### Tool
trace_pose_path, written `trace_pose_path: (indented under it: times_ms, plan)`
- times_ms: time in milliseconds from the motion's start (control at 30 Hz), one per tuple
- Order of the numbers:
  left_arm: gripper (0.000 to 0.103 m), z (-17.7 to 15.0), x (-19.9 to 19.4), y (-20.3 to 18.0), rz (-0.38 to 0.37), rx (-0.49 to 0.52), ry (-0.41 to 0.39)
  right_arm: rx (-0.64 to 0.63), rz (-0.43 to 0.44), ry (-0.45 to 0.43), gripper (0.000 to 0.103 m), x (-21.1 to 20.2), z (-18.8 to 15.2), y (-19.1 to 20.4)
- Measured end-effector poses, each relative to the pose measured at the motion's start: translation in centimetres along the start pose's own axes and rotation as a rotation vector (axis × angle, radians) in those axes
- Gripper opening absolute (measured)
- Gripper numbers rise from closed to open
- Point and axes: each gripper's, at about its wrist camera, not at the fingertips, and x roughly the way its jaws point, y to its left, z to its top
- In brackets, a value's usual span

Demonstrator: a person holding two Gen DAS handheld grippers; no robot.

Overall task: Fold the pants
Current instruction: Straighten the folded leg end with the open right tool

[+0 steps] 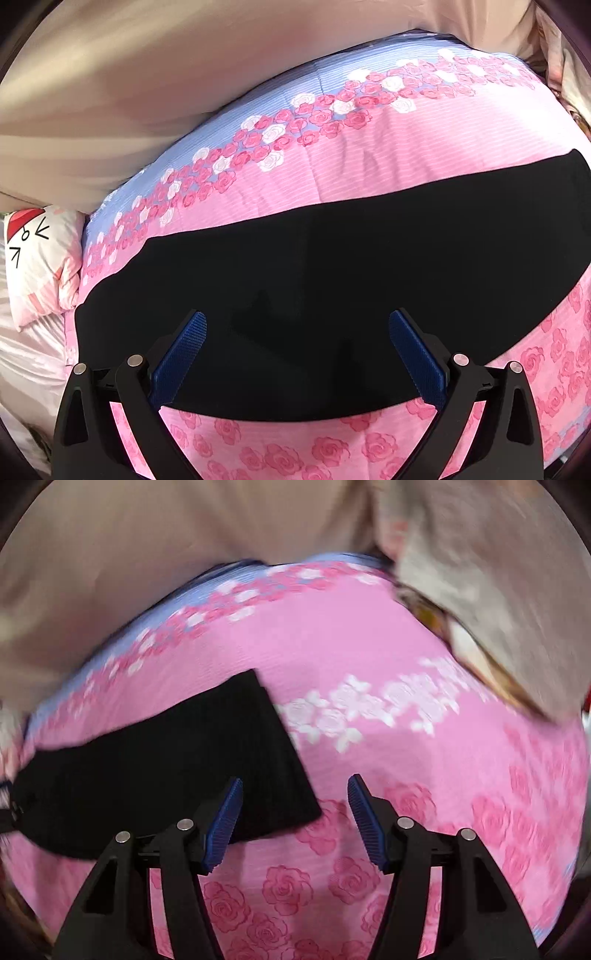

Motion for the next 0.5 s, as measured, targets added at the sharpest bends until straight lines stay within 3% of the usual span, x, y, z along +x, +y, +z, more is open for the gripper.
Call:
trace_pose_path:
  times_ms: [133,167,233,300,333,367,467,500]
  plan:
    - [0.098,-0.6,0.2,0.5,0.008,-0.024,0.023,-0.031,0.002,0.05,0.035,1.5,-0.3,0.1]
    - [0.098,-0.8,0.3,0.6,0.011,-0.029,0.027,-0.042,0.004,0.053,0.024,1.5,-0.2,0.1]
    - [0.098,-1.1,0.4,0.9,0.022,-0.037,0.038,-0.061,0.026,0.036,0.014,0.4,0.5,-0.2]
    - [0.098,-1.4,0.4,1.2,0.03,-0.044,0.044,-0.062,0.015,0.013,0.013,-0.1,1.1,-1.0]
    - [0.098,-1.5,0.4,1.3,0.031,-0.051,0.043,-0.06,0.009,0.053,0.013,1.0,0.9,-1.8]
    - [0.098,-1.5,0.3,1.4,0.029,-0.057,0.041,-0.056,0.02,0.087,0.015,1.7,0.4,-2.1]
    - [0.098,-1.6,0.6,1.4,0.026,-0.061,0.048,-0.008,0.023,0.055,0.03,0.3,0.7,-2.1]
    - [0.098,-1.6,0.5,1.4,0.033,-0.055,0.046,0.015,0.019,0.025,0.045,-0.6,0.9,-2.1]
